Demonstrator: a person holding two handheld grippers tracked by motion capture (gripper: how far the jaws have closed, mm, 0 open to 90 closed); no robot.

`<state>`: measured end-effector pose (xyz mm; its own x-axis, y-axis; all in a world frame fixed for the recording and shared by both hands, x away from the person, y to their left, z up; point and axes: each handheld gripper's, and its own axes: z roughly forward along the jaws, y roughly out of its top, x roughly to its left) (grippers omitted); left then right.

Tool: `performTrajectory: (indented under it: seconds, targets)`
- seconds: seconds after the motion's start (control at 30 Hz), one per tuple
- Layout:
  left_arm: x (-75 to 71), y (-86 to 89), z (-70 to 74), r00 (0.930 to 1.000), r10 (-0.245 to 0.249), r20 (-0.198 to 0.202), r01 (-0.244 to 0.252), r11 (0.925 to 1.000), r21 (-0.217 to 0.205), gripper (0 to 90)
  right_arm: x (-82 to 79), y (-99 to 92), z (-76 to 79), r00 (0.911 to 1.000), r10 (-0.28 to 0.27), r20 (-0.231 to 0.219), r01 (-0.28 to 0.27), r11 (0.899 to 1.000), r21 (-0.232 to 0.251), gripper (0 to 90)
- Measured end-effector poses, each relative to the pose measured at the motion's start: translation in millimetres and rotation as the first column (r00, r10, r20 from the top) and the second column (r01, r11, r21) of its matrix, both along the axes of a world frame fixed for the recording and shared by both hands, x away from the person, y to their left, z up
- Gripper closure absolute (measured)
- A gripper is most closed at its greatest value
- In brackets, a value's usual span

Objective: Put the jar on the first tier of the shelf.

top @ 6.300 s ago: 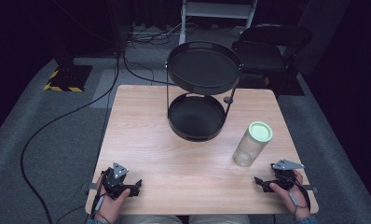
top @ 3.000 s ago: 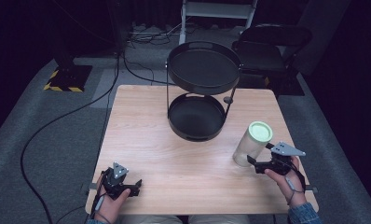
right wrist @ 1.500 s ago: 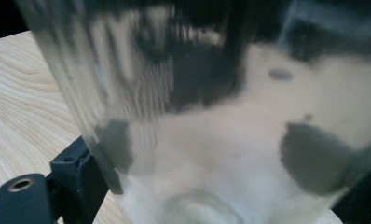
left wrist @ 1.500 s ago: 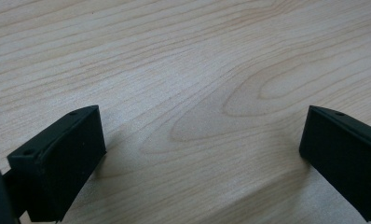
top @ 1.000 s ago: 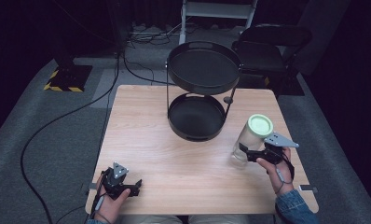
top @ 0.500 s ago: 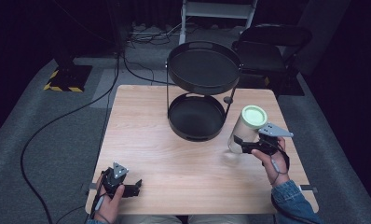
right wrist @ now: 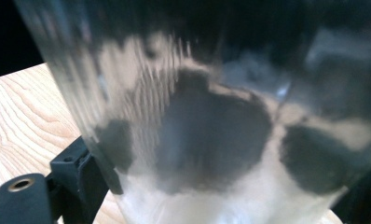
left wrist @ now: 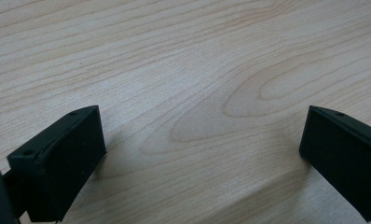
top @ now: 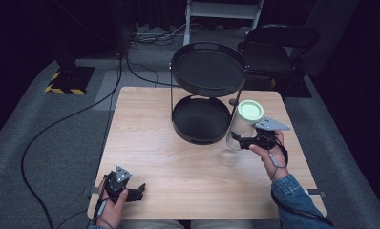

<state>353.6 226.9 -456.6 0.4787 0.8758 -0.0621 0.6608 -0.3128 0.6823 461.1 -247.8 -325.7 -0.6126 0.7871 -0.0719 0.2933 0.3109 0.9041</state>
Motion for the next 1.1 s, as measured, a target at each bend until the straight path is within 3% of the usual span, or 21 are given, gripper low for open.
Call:
performTrajectory:
  seconds: [1.1]
  targets:
    - [0.1, 0.0, -0.1, 1.0000, 0.000, 0.001, 0.000, 1.0000, 0.001, 0.1, 66.3, 56.1, -1.9, 0.9994, 0.031, 0.017, -0.032, 0.999, 0.016, 10.9]
